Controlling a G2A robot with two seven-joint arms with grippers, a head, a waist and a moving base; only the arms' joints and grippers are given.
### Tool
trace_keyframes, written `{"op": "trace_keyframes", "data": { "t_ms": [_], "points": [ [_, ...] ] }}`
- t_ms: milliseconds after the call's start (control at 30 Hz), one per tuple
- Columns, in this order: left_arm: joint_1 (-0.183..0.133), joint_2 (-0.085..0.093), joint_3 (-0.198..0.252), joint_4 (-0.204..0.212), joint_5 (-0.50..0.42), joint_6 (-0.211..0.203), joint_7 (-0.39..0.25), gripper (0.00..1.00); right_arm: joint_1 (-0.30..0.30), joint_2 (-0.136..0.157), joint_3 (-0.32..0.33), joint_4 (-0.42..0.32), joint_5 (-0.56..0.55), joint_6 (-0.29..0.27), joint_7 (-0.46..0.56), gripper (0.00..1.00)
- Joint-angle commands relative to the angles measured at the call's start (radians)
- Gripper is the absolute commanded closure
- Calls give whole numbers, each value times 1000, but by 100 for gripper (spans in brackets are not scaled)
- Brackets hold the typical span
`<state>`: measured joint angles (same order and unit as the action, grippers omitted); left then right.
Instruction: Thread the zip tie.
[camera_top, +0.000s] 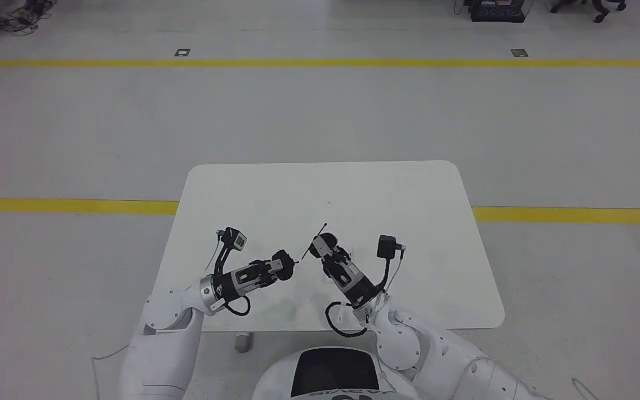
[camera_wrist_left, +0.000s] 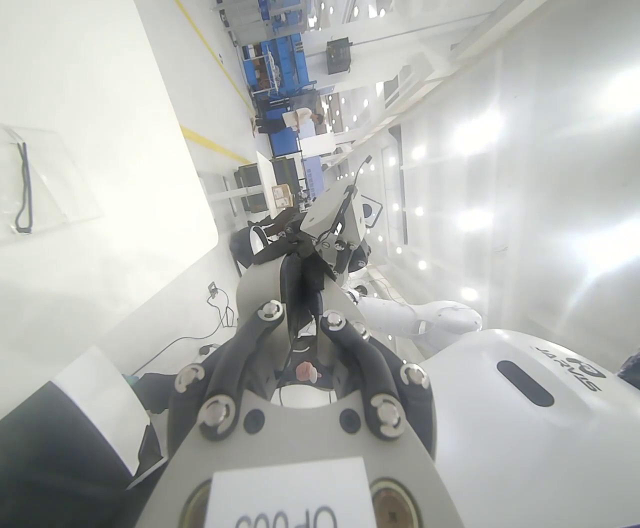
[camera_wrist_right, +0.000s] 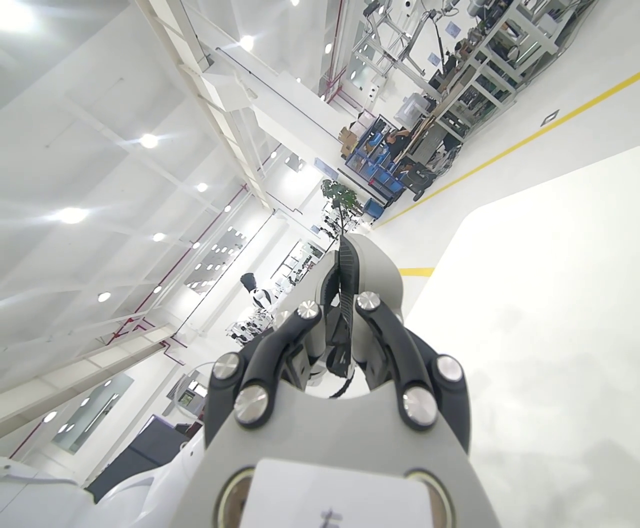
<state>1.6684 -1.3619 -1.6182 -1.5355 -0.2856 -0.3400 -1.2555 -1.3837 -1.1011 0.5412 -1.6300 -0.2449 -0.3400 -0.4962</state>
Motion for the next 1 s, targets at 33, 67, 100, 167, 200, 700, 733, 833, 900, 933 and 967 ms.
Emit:
{"op": "trace_keyframes", "data": {
  "t_ms": [33,67,100,167,200,700,733,833,900,933,967],
  "points": [
    [0,0,0,0,0,0,0,100,-7,-1,6,-3,-3,0,5,100],
    [0,0,0,0,0,0,0,100,-9,-2,8,-4,-5,0,6,100],
    [0,0,0,0,0,0,0,100,-12,-2,9,-5,-7,0,7,100],
    [0,0,0,0,0,0,0,100,-16,-3,12,-8,-9,0,8,100],
    [0,0,0,0,0,0,0,100,-18,-3,13,-9,-10,0,9,100],
    [0,0,0,0,0,0,0,100,-47,1,23,-24,-11,0,0,100],
    [0,0,0,0,0,0,0,100,-48,2,23,-26,-10,0,0,100],
    [0,0,0,0,0,0,0,100,-48,3,23,-29,-8,0,6,100],
    [0,0,0,0,0,0,0,100,-48,3,23,-29,-8,0,6,100],
    [0,0,0,0,0,0,0,100,-48,3,23,-29,-8,0,6,100],
    [0,0,0,0,0,0,0,100,-48,3,23,-29,-8,0,6,100]
  ]
}}
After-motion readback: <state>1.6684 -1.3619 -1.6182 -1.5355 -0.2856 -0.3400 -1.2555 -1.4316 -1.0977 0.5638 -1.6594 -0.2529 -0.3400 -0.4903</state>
